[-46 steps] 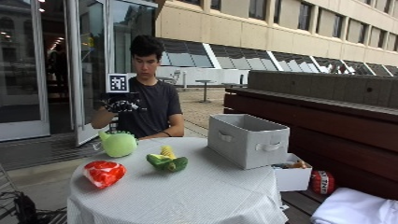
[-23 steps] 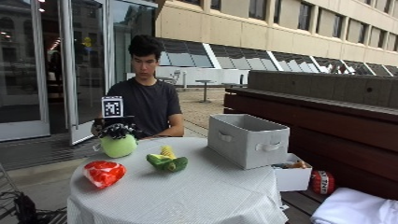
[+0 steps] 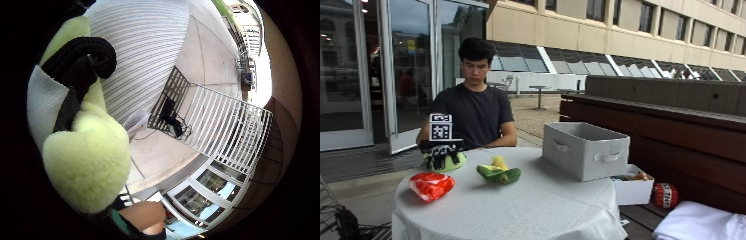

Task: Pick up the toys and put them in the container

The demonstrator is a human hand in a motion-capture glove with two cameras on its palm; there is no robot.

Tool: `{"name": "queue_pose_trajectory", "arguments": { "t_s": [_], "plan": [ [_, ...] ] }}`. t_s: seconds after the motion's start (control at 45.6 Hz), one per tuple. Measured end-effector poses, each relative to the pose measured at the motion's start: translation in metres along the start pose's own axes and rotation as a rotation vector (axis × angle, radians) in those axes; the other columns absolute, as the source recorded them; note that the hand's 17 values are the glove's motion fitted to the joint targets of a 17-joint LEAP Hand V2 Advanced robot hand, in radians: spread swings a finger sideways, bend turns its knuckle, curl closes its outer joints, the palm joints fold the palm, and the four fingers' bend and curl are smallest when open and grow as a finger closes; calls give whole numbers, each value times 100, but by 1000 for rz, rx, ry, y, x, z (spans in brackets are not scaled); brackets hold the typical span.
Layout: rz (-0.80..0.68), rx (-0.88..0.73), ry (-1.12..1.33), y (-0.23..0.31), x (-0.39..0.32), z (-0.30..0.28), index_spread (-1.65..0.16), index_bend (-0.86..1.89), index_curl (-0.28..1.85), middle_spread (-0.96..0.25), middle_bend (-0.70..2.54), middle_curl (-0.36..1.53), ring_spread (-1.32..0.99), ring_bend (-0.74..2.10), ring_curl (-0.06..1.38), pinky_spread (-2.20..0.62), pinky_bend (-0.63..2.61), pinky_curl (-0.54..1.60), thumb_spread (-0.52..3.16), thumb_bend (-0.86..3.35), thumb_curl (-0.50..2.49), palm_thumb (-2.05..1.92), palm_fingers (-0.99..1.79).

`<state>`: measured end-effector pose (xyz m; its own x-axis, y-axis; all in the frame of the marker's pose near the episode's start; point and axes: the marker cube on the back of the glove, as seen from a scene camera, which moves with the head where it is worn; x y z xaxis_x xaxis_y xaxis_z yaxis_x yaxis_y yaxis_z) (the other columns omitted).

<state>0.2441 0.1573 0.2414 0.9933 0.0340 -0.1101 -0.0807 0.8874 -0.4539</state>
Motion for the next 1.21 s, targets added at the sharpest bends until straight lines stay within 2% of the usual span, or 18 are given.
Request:
{"name": "queue_pose_trajectory", "arguments": {
  "t_s": [0.088, 0.263, 0.351, 0.373, 0.504, 0.592, 0.636, 0.768, 0.877, 1.031, 1.14, 1.206],
  "plan": [
    [21, 23, -1, 3, 0, -4, -30, 15, 31, -22, 12, 33, -48, 68, 42, -39, 109, 43, 119, 28, 34, 54, 68],
    [29, 98, -5, 0, -1, -14, -30, 12, 29, -33, 45, 44, -51, 84, 47, -49, 90, 37, 94, 38, 48, 82, 112],
    [39, 127, -6, 1, -3, -16, -30, 14, 30, -35, 59, 49, -49, 91, 50, -50, 82, 36, 83, 44, 53, 93, 121],
    [45, 138, -5, 0, -4, -17, -30, 17, 31, -35, 69, 52, -48, 93, 50, -52, 76, 34, 86, 51, 55, 101, 133],
    [24, 192, 13, -6, -4, -28, -28, 39, 39, -34, 81, 55, -44, 100, 52, -54, 65, 31, 105, 69, 60, 109, 145],
    [20, 309, -13, -19, -1, -41, -26, 52, 45, -33, 87, 56, -42, 103, 52, -54, 62, 31, 111, 75, 63, 109, 144],
    [16, 363, -28, -23, -1, -51, -25, 52, 46, -33, 92, 58, -43, 105, 52, -54, 61, 31, 96, 65, 64, 101, 138],
    [35, 277, -50, -22, -6, -111, -25, 53, 51, -35, 86, 57, -44, 104, 52, -51, 75, 36, 70, 39, 64, 73, 118],
    [44, 400, -71, -32, -15, -156, -27, 48, 53, -37, 79, 56, -44, 105, 52, -49, 83, 39, 61, 33, 67, 68, 111],
    [43, 273, -98, -10, -42, -222, -30, 43, 55, -39, 75, 57, -45, 105, 52, -48, 87, 41, 55, 28, 71, 66, 110],
    [-25, 436, -82, -32, -76, -268, -32, 41, 57, -40, 74, 58, -45, 105, 52, -47, 88, 41, 51, 26, 74, 66, 110],
    [-58, 464, -83, -36, -105, -297, -33, 41, 59, -41, 73, 58, -45, 104, 52, -47, 88, 41, 50, 25, 76, 67, 110]
  ]
}}
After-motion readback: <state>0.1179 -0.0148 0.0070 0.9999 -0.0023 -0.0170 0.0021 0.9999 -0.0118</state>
